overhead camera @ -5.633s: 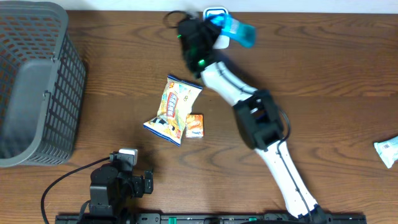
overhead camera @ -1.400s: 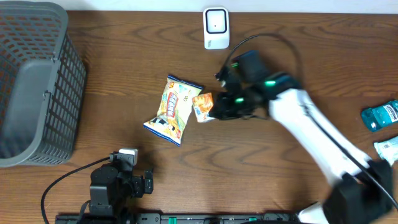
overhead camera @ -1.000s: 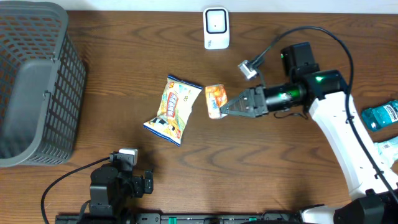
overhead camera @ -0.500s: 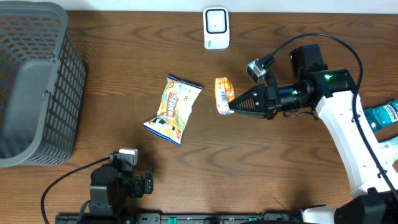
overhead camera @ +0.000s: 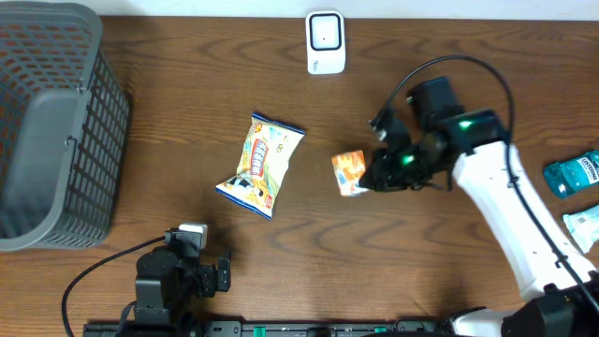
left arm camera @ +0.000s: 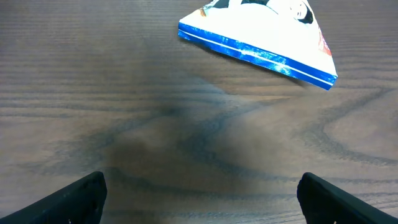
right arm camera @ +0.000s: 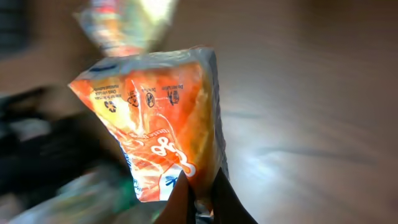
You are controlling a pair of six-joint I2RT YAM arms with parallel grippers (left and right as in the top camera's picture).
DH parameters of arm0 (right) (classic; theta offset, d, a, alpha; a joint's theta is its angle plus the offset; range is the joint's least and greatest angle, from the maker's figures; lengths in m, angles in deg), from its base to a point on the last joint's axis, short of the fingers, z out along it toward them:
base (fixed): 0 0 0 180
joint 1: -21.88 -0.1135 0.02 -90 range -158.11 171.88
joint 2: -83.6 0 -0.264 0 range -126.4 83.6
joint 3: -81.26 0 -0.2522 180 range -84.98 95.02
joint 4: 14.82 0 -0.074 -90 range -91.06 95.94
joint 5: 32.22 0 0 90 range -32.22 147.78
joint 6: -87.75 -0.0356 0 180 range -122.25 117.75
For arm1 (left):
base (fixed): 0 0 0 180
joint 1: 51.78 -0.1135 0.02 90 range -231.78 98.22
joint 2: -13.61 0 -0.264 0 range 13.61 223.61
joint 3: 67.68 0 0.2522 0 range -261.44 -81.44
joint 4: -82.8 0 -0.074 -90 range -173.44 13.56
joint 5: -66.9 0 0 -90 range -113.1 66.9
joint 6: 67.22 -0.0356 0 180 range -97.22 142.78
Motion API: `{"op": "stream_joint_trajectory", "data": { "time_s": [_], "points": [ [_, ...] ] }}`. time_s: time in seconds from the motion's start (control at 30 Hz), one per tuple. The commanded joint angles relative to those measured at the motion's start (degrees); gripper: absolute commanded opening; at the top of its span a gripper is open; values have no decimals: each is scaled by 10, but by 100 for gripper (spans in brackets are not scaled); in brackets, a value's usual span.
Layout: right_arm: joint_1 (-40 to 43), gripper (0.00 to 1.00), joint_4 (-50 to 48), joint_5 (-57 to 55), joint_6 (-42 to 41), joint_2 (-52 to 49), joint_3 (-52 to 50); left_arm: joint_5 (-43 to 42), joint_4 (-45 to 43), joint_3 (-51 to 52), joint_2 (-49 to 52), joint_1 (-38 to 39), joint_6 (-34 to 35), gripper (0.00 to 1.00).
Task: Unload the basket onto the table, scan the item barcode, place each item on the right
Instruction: 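Lift the orange packet and swing it toward the scanner, then hold the orange packet in front of the scanner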
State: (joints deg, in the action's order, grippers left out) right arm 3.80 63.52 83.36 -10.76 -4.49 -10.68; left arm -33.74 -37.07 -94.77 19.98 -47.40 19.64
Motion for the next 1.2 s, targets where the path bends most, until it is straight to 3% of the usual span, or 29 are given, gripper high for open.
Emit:
{"op": "stream_joint_trajectory", "data": {
  "time_s": [0.0,0.2,0.33,0.53,0.97,1.17],
  "points": [
    [-18,1,-39,-192,-26,3,-13,-5,14,0,-2,-2,0,98],
    [-19,1,-198,-258,-40,-3,-24,-5,14,0,-2,-2,0,98],
    [-25,1,-312,-295,33,-34,-24,-5,14,0,-2,-2,0,98],
    [-45,1,-427,-445,116,-115,9,-5,14,0,-2,-2,0,98],
    [-81,1,-463,-687,340,-436,384,-5,14,0,-2,-2,0,98],
    [-98,1,-492,-772,460,-565,506,-5,14,0,-2,-2,0,98]
  ]
}}
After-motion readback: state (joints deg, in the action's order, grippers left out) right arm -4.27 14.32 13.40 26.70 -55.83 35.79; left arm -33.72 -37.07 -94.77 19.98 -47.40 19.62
